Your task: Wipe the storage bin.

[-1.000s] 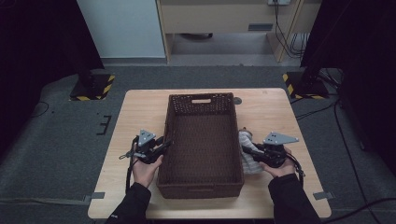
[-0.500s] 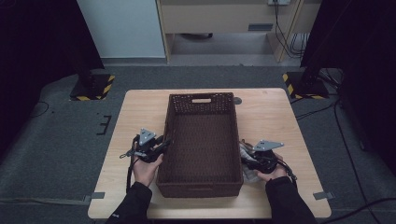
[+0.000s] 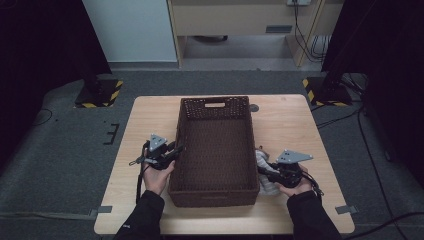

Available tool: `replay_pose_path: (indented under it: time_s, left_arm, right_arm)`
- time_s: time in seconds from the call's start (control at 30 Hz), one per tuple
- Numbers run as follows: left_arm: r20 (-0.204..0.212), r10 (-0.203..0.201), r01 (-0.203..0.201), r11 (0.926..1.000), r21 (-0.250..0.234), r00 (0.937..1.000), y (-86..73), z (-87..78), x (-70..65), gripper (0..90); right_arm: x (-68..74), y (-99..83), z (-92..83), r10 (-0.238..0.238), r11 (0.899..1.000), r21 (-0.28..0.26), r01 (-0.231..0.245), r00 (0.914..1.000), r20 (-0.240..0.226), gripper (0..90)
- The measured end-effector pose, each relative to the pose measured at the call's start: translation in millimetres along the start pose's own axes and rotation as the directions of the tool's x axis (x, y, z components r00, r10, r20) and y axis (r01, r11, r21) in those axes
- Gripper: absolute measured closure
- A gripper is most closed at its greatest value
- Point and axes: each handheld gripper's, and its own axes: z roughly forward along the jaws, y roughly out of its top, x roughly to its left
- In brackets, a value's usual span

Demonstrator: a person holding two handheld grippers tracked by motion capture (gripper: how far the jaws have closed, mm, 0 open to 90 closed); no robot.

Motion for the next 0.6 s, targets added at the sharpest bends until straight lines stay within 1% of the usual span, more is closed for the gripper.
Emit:
replay_pose_path:
  time_s: [0.1, 0.13, 0.17, 0.2, 0.23, 0.27, 0.33, 0.37, 0.4, 0.47, 0.5, 0.53, 0.57, 0.6]
  left_arm:
    - [0.003, -0.001, 0.001, 1.0, -0.006, 1.0, -0.3, -0.1, 1.2, 64.3]
    - [-0.007, 0.003, -0.003, 1.0, -0.008, 1.0, -0.4, -0.2, 1.6, 61.4]
    - [-0.014, 0.005, -0.005, 0.9999, -0.009, 0.9999, -0.5, -0.4, 2.1, 58.2]
    - [-0.018, 0.006, -0.006, 0.9999, -0.011, 0.9998, -0.6, -0.6, 2.6, 55.3]
    - [-0.019, 0.011, -0.011, 0.9998, -0.013, 0.9998, -0.6, -1.1, 2.9, 52.7]
    - [-0.02, 0.015, -0.016, 0.9998, -0.016, 0.9997, -0.4, -1.8, 3.0, 50.7]
    - [-0.007, 0.014, -0.014, 0.9995, -0.029, 0.9999, 0.9, -5.8, 3.1, 47.2]
    - [0.0, 0.015, -0.015, 0.9992, -0.038, 0.9999, 2.0, -8.5, 2.8, 46.6]
    - [0.007, 0.016, -0.015, 0.9991, -0.04, 0.9999, 3.1, -11.3, 2.0, 44.7]
    - [0.023, 0.026, -0.026, 0.999, -0.037, 0.9994, 3.6, -17.9, -0.6, 45.6]
    - [0.023, 0.033, -0.032, 0.999, -0.032, 0.9992, 2.8, -21.4, -2.7, 46.4]
    - [0.021, 0.041, -0.04, 0.9989, -0.023, 0.9989, 1.6, -24.9, -4.5, 47.5]
    - [0.021, 0.041, -0.04, 0.9989, -0.023, 0.9989, 1.6, -24.9, -4.5, 48.8]
    - [0.023, 0.037, -0.037, 0.9993, -0.01, 0.9991, -1.4, -29.4, -6.8, 48.8]
  right_arm:
    - [-0.8, -9.6, 14.1, 0.003, 0.997, 0.071, -0.003, 1.0, 0.009, 73.4]
    - [-1.1, -13.4, 19.5, 0.001, 0.995, 0.097, -0.002, 1.0, 0.008, 73.4]
    - [-1.2, -15.5, 22.1, 0.008, 0.994, 0.113, -0.01, 0.9999, 0.012, 73.3]
    - [-2.1, -16.3, 22.8, 0.01, 0.994, 0.113, -0.011, 0.9999, 0.012, 73.3]
    - [-2.8, -15.9, 21.7, 0.022, 0.994, 0.109, -0.023, 0.9997, 0.009, 73.3]
    - [-3.6, -14.9, 19.7, 0.019, 0.994, 0.107, -0.02, 0.9998, 0.011, 73.3]
    - [-4.5, -12.2, 14.5, 0.023, 0.996, 0.09, -0.024, 0.9996, 0.016, 73.2]
    - [-5.5, -9.8, 9.7, 0.024, 0.997, 0.07, -0.025, 0.9996, 0.017, 73.2]
    - [-6.1, -6.8, 4.2, 0.032, 0.999, 0.038, -0.032, 0.9994, 0.016, 73.2]
    - [-5.2, -0.3, -8.8, 0.042, 0.999, -0.026, -0.042, 0.999, 0.015, 73.2]
    - [-3.7, 2.5, -14.4, 0.042, 0.998, -0.051, -0.042, 0.999, 0.011, 73.2]
    - [-1.3, 4.5, -18.5, 0.035, 0.997, -0.066, -0.035, 0.9993, 0.008, 73.2]
    - [-1.3, 4.5, -18.5, 0.035, 0.997, -0.066, -0.035, 0.9993, 0.008, 73.2]
    - [2.1, 5.0, -20.9, 0.032, 0.997, -0.073, -0.032, 0.9995, 0.001, 73.2]
